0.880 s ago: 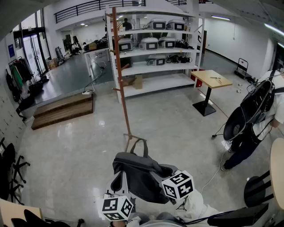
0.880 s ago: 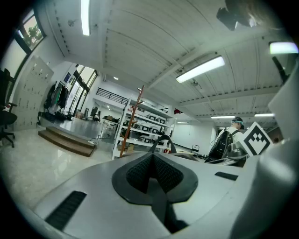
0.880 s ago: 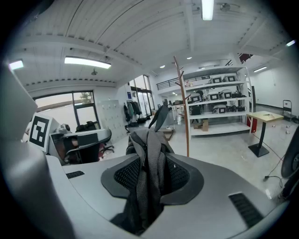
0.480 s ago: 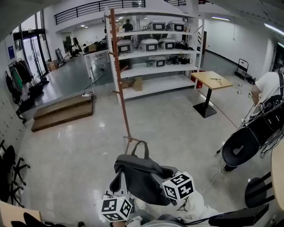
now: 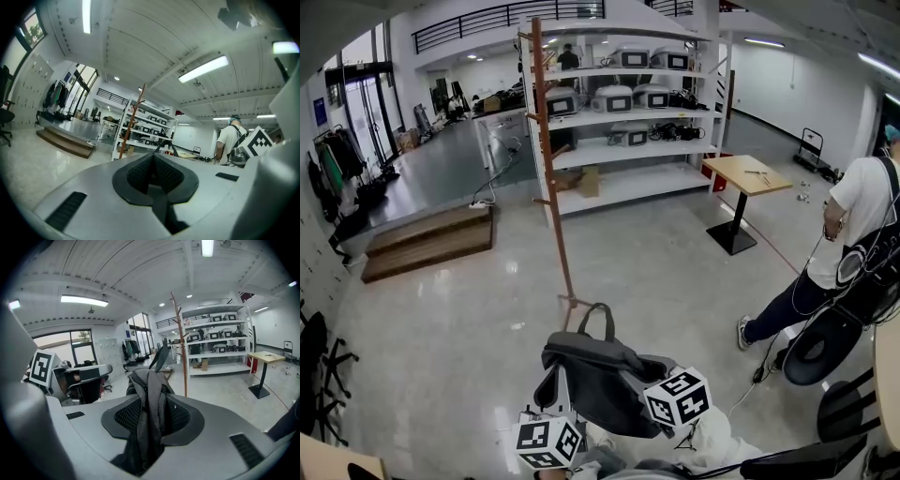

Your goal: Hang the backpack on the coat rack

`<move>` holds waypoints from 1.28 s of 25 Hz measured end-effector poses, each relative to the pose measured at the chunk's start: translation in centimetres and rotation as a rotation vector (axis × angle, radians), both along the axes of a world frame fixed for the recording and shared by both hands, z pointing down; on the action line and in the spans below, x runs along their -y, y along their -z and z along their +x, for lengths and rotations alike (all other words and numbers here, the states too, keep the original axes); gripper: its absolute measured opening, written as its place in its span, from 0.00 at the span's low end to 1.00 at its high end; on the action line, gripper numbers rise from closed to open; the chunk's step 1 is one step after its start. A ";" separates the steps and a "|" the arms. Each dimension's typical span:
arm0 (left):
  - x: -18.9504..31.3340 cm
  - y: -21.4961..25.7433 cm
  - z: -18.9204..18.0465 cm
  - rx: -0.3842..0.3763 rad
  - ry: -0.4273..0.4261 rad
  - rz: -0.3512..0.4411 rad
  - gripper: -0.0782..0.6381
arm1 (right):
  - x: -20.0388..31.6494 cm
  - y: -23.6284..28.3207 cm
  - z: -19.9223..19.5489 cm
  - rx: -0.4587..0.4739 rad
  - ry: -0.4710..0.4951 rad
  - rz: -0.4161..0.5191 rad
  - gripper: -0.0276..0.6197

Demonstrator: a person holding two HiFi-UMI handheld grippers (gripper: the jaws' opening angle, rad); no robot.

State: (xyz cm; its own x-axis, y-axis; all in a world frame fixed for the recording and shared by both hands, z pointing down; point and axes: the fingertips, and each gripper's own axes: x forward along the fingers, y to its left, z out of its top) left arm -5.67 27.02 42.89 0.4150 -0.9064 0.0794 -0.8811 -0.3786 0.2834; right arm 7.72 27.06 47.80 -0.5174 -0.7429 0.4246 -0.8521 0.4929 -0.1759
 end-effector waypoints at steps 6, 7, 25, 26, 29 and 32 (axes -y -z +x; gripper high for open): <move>3.2 -0.8 -0.3 0.000 -0.006 -0.013 0.11 | 3.0 -0.6 -0.7 -0.006 0.009 -0.005 0.24; 3.8 -0.7 -0.4 -0.001 -0.007 -0.012 0.11 | 3.5 -0.7 -0.8 -0.005 0.010 -0.008 0.24; 17.9 -0.4 -2.6 0.000 -0.008 -0.004 0.11 | 17.0 -0.3 -4.1 -0.001 0.056 -0.016 0.24; 18.6 -0.4 -2.8 0.002 -0.007 -0.004 0.11 | 17.8 -0.2 -4.3 -0.001 0.056 -0.014 0.24; 21.0 -0.4 -3.2 0.011 -0.005 0.005 0.11 | 20.0 -0.1 -4.8 0.002 0.057 -0.009 0.24; 23.0 -0.4 -3.7 0.023 -0.006 0.018 0.11 | 22.0 -0.1 -5.2 0.007 0.051 -0.005 0.24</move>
